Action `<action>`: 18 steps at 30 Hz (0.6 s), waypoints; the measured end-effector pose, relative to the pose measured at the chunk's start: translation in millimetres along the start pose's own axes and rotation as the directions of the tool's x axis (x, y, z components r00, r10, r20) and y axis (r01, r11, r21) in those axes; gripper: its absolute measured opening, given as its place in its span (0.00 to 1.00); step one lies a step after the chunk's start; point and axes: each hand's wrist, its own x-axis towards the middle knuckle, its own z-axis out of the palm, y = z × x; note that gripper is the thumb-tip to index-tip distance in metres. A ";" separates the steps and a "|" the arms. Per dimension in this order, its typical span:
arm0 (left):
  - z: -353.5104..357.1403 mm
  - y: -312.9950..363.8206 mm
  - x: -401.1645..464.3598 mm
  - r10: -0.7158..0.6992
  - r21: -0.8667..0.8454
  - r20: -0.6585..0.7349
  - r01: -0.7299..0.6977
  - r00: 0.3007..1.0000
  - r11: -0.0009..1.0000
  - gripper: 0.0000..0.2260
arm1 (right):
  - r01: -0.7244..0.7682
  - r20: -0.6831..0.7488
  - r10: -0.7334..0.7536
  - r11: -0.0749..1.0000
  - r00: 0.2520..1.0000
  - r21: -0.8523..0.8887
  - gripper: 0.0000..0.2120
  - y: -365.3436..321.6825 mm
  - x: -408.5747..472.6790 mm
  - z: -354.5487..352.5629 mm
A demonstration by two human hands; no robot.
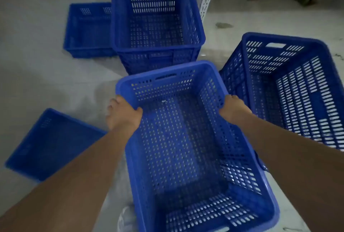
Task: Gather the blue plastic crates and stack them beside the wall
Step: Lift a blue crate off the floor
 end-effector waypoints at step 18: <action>63.8 -53.0 -13.5 -0.232 0.217 0.381 0.157 0.895 0.963 0.16 | -0.342 0.149 0.324 0.933 0.934 0.114 0.29 81.2 24.8 69.5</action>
